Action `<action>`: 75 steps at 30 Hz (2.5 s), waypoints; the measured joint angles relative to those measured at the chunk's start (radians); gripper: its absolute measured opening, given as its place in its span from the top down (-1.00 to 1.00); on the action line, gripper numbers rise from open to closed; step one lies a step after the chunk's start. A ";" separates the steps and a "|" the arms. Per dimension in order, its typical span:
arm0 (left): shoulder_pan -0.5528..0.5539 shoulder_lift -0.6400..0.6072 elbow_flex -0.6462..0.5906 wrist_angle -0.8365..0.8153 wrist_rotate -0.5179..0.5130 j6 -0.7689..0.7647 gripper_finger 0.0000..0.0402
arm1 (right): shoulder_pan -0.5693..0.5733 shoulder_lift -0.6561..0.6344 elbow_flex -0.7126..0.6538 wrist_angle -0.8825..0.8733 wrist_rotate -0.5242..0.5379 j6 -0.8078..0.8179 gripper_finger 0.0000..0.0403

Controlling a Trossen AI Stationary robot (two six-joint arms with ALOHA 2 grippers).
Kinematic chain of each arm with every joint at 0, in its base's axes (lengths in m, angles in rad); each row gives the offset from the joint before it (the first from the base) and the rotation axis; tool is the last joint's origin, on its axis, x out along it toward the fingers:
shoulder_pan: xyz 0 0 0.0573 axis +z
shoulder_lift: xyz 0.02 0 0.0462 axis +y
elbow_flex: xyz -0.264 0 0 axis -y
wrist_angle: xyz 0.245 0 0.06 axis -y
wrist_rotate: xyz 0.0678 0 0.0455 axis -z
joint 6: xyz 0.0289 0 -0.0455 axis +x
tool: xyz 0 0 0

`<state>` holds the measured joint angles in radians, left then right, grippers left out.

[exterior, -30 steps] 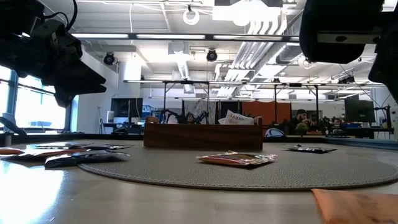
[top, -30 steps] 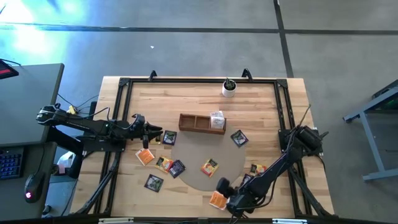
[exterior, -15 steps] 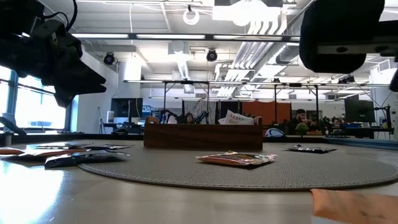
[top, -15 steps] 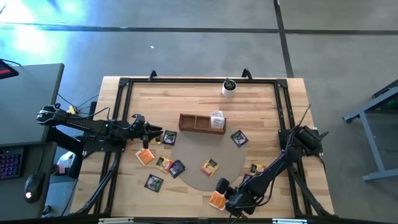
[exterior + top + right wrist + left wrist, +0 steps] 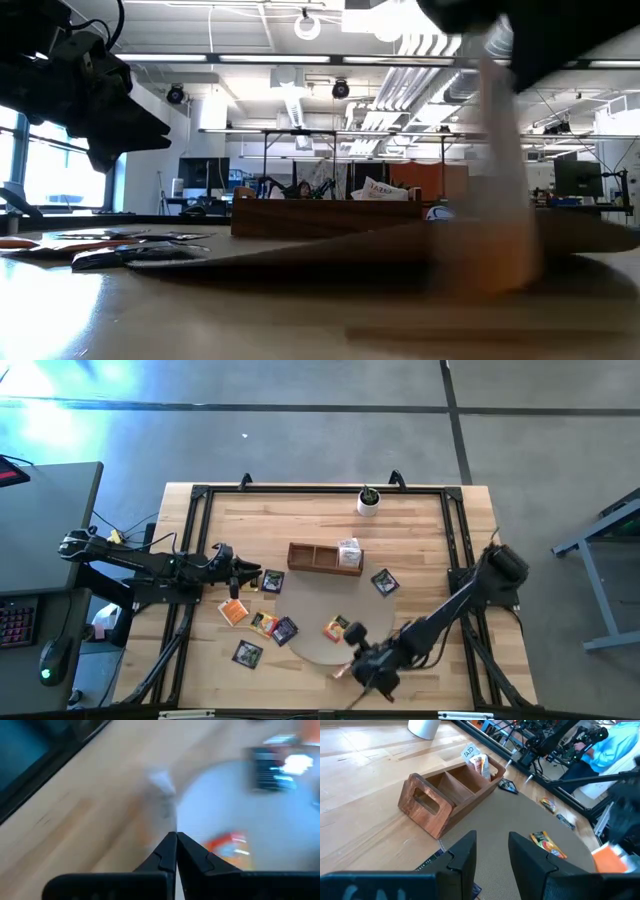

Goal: Pick & Place Tea
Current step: Put the white tea bag into the right section of the wooden organizer

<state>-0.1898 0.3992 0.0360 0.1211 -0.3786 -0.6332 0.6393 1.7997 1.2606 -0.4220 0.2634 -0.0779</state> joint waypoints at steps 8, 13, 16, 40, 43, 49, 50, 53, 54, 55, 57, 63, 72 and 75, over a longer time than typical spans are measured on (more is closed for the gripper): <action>0.000 0.000 0.000 0.000 0.000 0.000 0.44 | -0.161 -0.193 0.003 -0.038 0.150 -0.016 0.99; 0.000 0.000 0.000 -0.005 0.000 0.000 0.44 | -0.344 -0.211 0.001 -0.196 0.147 0.060 0.99; 0.000 0.000 0.000 -0.018 0.003 0.000 0.44 | -0.453 -0.199 0.000 -0.249 0.137 0.100 0.99; 0.000 0.000 0.002 -0.115 0.101 -0.030 0.44 | -0.765 -0.189 0.000 -0.408 -0.166 0.143 1.00; 0.000 0.000 0.002 -0.115 0.100 -0.030 0.44 | -0.767 -0.189 0.000 -0.408 -0.158 0.141 0.98; 0.000 0.000 0.002 -0.116 0.100 -0.030 0.44 | -0.769 -0.189 0.000 -0.408 -0.104 0.127 0.87; 0.000 0.000 0.002 -0.117 0.100 -0.030 0.44 | -0.769 -0.189 0.000 -0.408 -0.082 0.114 0.84; 0.000 0.000 0.002 -0.117 0.100 -0.030 0.44 | -0.769 -0.189 0.000 -0.406 -0.054 0.091 0.73; 0.000 0.000 0.002 -0.117 0.100 -0.030 0.44 | -0.769 -0.189 0.000 -0.401 -0.053 0.087 0.69; 0.000 0.000 0.002 -0.117 0.100 -0.030 0.44 | -0.770 -0.189 0.000 -0.395 -0.053 0.078 0.65; 0.000 0.000 0.002 -0.117 0.100 -0.030 0.44 | -0.770 -0.189 0.000 -0.383 -0.053 0.072 0.58; 0.000 0.000 0.002 -0.118 0.099 -0.030 0.44 | -0.742 -0.189 0.000 -0.277 -0.086 0.078 0.45; 0.000 -0.001 -0.003 0.007 0.114 0.089 0.44 | -0.582 -0.169 0.001 0.122 -0.129 0.080 0.51; 0.000 0.000 0.006 -0.013 0.154 0.133 0.44 | -0.529 -0.142 0.001 0.204 -0.111 0.078 0.55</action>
<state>-0.1900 0.3988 0.0424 0.1082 -0.2242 -0.5004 0.1107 1.6574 1.2613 -0.2176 0.1520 -0.0001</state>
